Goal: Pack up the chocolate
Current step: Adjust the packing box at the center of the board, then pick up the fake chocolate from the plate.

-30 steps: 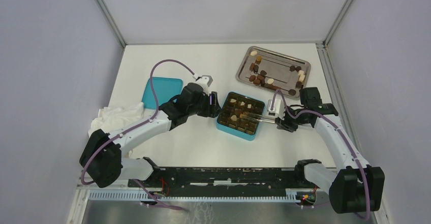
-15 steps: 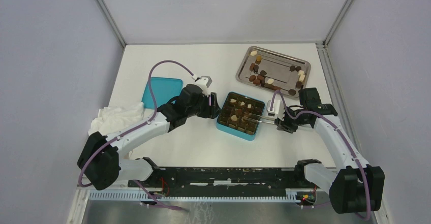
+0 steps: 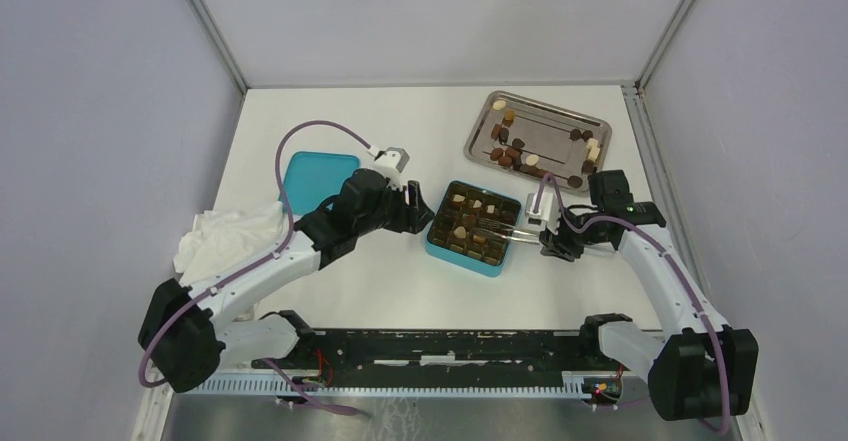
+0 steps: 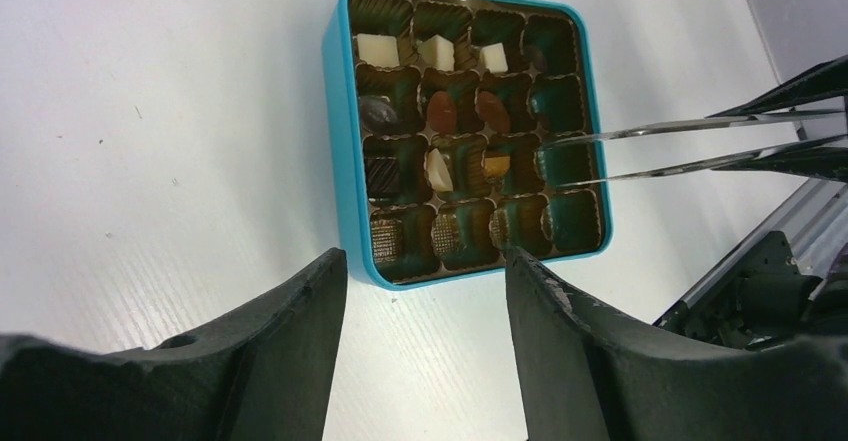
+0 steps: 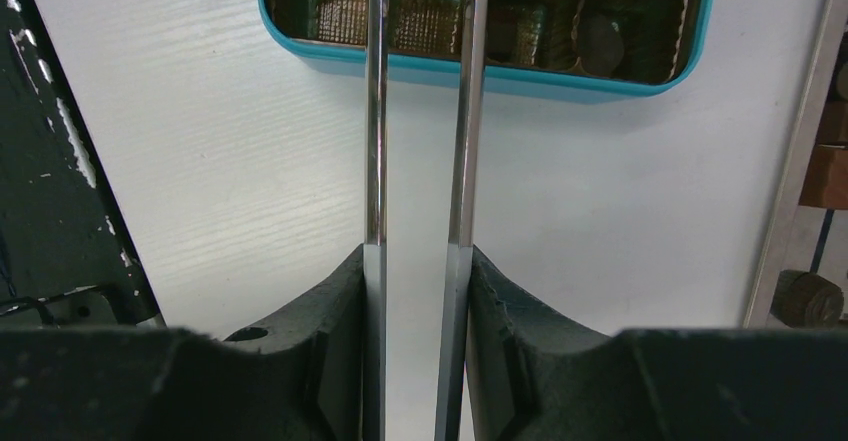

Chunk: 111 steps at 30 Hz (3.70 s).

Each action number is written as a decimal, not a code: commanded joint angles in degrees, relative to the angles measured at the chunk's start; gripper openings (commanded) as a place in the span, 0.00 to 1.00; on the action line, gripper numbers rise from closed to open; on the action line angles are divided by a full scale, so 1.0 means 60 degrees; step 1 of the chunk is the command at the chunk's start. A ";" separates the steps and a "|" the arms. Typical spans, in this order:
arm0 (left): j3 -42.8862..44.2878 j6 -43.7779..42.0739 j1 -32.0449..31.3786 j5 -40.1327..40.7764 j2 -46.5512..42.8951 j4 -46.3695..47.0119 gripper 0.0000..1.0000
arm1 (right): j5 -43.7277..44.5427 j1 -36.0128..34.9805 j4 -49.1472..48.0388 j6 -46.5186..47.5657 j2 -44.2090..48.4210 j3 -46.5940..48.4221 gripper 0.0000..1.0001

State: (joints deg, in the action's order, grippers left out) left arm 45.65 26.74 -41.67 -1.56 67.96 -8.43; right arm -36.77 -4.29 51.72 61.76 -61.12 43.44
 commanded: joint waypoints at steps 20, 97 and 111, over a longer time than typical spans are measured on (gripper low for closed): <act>-0.1036 0.0546 -0.0060 -0.0660 -0.3590 0.2124 1.00 | 0.0334 0.2151 -0.1606 -0.2928 -0.1341 0.2374 0.39; -0.1728 0.0157 -0.0049 0.0158 -0.3341 0.1463 0.99 | 0.2169 0.1508 -0.2436 -0.4694 -0.5073 0.4734 0.00; -0.0671 0.0024 -0.0055 0.0647 -0.0917 0.0196 0.95 | -0.1910 0.1900 -0.1890 -0.3082 -0.2329 0.2875 0.00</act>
State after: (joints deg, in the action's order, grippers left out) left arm 36.58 29.50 -41.78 -0.54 58.33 -4.86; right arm -37.95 7.18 40.01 38.96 -81.47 62.98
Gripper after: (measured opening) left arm 0.959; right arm 0.359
